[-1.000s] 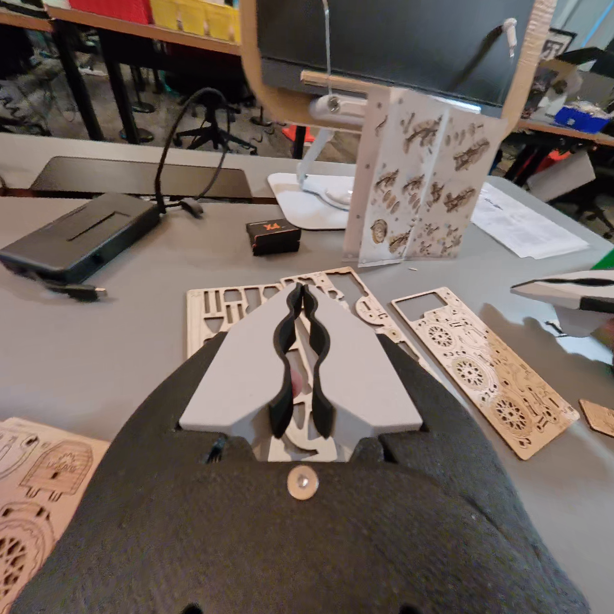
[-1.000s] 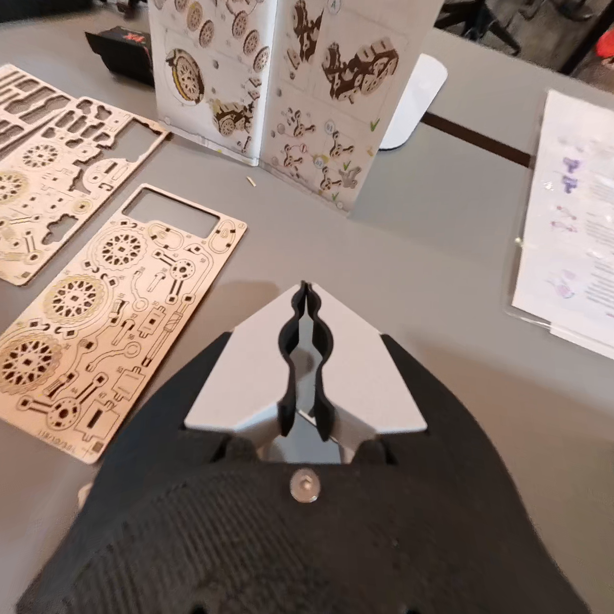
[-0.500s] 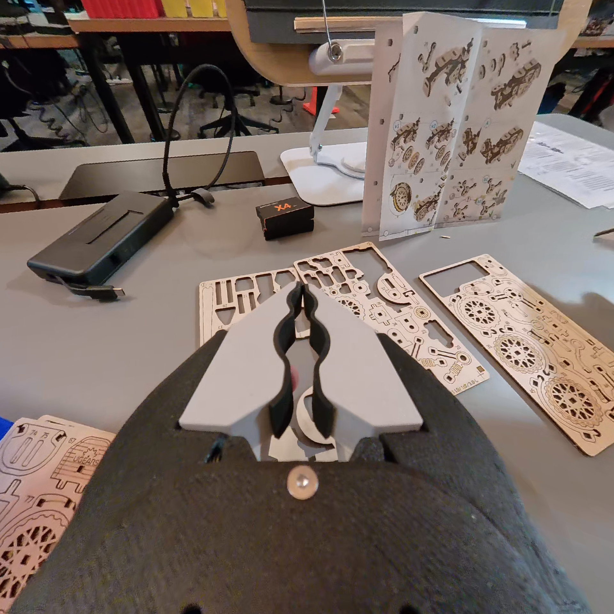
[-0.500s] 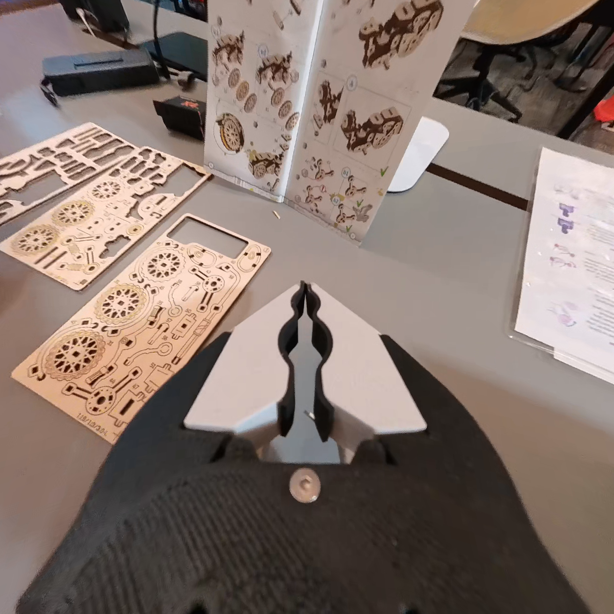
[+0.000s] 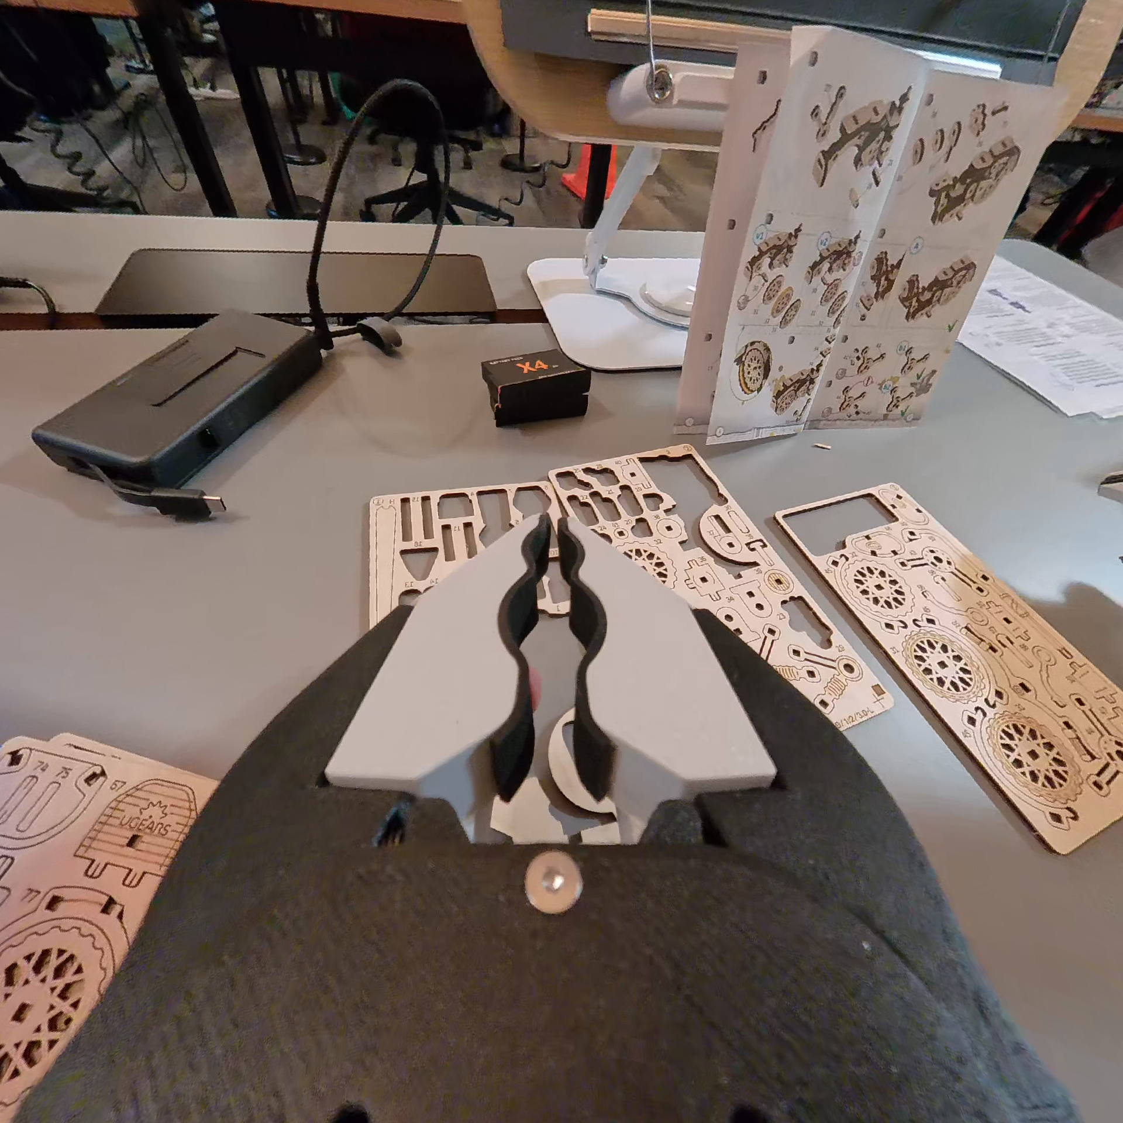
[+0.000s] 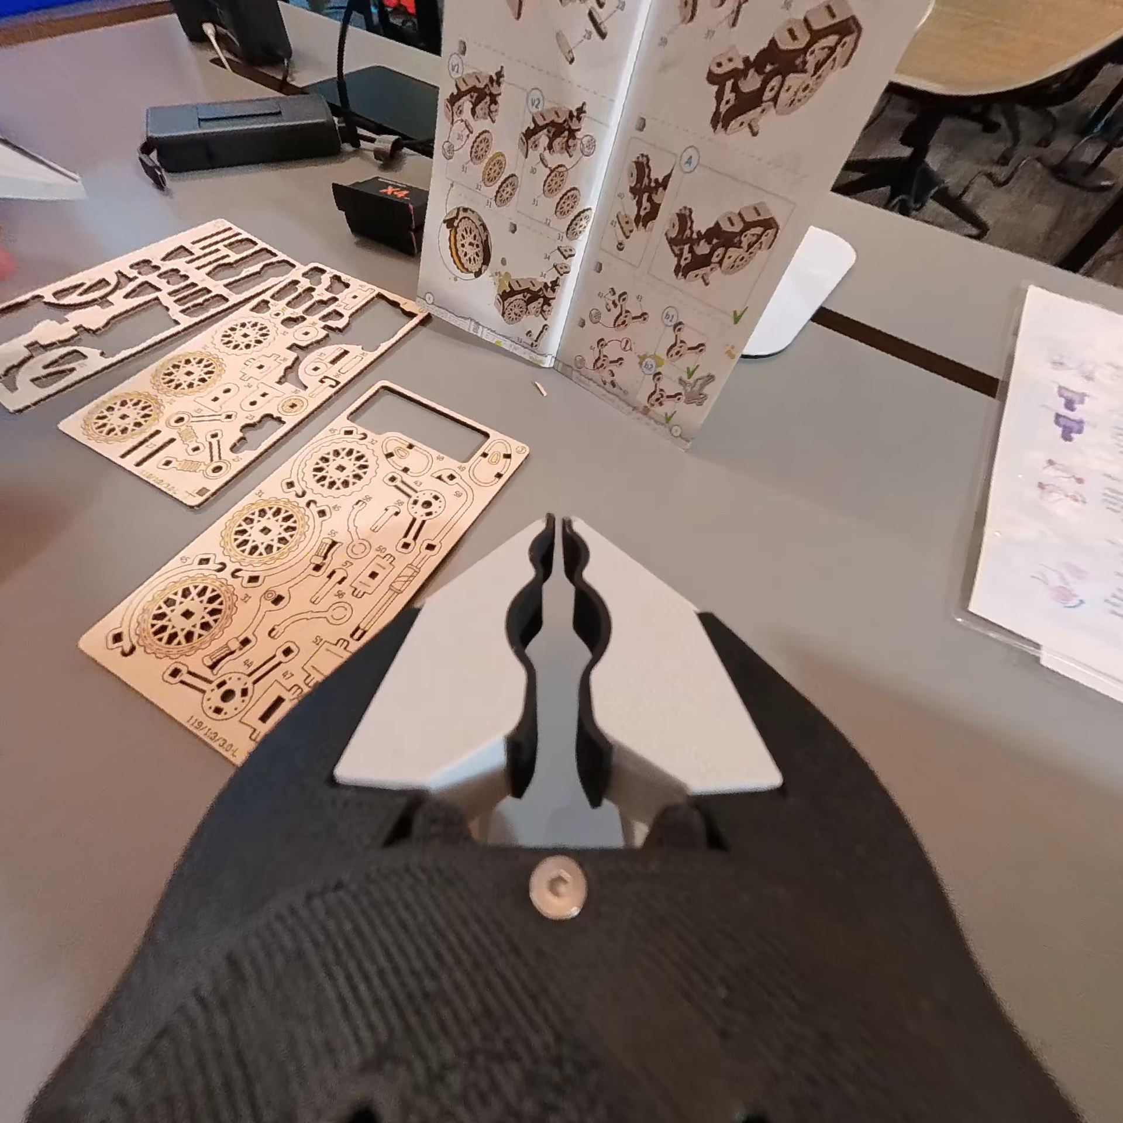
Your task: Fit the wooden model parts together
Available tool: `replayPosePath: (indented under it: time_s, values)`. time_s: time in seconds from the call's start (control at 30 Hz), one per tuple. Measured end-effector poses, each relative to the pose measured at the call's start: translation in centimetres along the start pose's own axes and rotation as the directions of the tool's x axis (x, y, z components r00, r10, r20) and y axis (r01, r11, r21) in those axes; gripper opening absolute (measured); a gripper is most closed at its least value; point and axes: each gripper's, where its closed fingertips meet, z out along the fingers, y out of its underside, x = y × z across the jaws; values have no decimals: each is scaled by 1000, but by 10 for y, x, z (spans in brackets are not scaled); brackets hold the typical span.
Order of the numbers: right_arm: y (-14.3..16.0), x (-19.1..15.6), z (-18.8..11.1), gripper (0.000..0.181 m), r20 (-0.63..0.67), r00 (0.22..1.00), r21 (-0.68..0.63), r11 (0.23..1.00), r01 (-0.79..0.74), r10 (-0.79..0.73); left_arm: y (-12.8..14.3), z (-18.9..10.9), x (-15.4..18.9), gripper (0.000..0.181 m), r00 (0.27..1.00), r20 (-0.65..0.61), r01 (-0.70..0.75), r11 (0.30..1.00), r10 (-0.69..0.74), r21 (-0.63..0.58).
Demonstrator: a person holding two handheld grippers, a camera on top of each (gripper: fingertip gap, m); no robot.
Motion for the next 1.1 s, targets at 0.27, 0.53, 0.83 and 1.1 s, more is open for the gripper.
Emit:
replayPosePath:
  time_s: [0.27, 0.53, 0.83, 1.1]
  values:
    - [3, -1, 0, 2, 18, 1000, -16, 1000, -19, 19, 3, 2, 6, 1, 999, -11, -37, 999, 37, -24]
    - [9, -4, 5, 3, 21, 1000, -62, 998, -2, 3, 5, 4, 3, 7, 1000, -26, 9, 999, -10, -39]
    - [13, -2, 10, 6, 45, 997, -103, 993, -53, 58, 7, 5, 2, 11, 997, -53, 59, 997, -62, -57]
    - [15, -6, 11, 6, 53, 998, -111, 994, -16, 22, 9, 6, 9, 12, 998, -57, 5, 998, -9, -70]
